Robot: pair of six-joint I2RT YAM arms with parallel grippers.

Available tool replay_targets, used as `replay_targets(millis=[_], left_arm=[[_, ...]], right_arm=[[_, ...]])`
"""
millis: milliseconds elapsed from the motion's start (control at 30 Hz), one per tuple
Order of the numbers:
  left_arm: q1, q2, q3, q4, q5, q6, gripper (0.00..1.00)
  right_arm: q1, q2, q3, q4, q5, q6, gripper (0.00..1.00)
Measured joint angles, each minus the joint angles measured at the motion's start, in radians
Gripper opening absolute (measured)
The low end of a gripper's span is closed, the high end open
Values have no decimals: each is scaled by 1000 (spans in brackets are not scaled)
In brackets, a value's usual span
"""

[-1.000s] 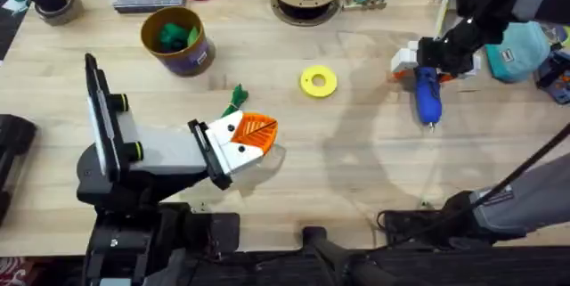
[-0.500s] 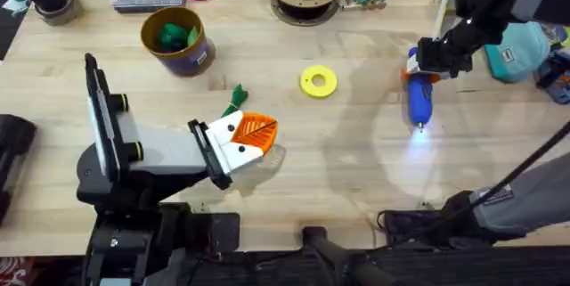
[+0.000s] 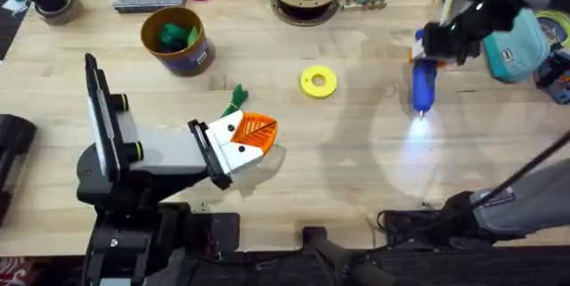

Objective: Pick up the gripper from the table and insert it into the empty holder that is missing its gripper. Then pick up a screw, insert it into the mounting hole, and use the screwdriver to tighten it. Finally, clean up the table by picking up the vegetable and placing it into the bucket.

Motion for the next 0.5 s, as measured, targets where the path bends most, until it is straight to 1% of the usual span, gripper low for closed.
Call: replay_targets(millis=[167,300,400,500], left_arm=[[0,0,0,0,0,0,4],[0,0,0,0,0,0,4],[0,0,0,0,0,0,4],[0,0,0,0,0,0,4]], right_arm=[[0,-91,89,-2,-9,1,26],[0,-165,169,19,-54,1,26],[0,-205,211,73,-95,1,26],[0,-231,233,179,-152,1,26]])
